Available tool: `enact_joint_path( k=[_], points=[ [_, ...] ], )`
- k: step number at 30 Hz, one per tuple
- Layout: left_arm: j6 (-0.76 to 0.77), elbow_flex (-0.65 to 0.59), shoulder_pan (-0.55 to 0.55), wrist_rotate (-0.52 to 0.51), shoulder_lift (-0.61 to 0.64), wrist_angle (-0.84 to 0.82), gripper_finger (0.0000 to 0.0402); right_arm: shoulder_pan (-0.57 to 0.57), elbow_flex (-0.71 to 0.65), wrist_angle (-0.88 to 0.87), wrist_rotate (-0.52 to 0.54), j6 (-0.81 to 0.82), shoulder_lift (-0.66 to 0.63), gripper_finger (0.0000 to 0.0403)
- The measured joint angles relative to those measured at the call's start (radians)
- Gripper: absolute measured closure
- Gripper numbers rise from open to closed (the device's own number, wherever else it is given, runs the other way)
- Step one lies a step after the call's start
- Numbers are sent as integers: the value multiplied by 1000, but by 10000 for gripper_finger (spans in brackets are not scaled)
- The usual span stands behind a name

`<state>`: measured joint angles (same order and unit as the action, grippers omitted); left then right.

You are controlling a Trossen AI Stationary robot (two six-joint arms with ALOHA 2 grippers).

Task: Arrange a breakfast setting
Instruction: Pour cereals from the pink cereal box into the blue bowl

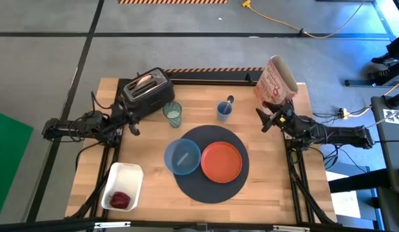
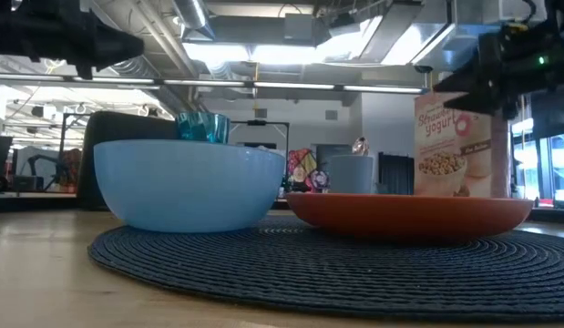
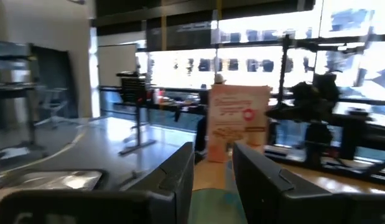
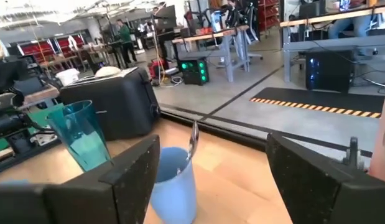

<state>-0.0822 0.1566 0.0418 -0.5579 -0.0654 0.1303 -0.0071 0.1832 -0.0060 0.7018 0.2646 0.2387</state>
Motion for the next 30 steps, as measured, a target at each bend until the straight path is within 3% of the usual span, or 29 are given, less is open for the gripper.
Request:
enact_joint_path(
  k=[5, 12, 19, 21, 26, 30],
  points=[
    [9, 0, 0, 64, 0, 0, 296, 0, 179, -106, 32, -24, 123, 129],
    [-64, 0, 0, 7, 0, 0, 296, 0, 439, -326, 24, -99, 261, 123],
    [-55, 0, 0, 9, 0, -20, 296, 1, 679, -542, 7, -205, 302, 97],
    [-29, 0, 0, 26, 0, -40, 296, 1, 736, -627, 35, -155, 301, 86],
    [77, 0, 0, 56, 0, -151, 296, 0, 794, -889, 245, 30, 292, 77],
    [158, 0, 0, 56, 0, -227, 296, 0, 794, -1041, 273, 162, 293, 77]
  ],
)
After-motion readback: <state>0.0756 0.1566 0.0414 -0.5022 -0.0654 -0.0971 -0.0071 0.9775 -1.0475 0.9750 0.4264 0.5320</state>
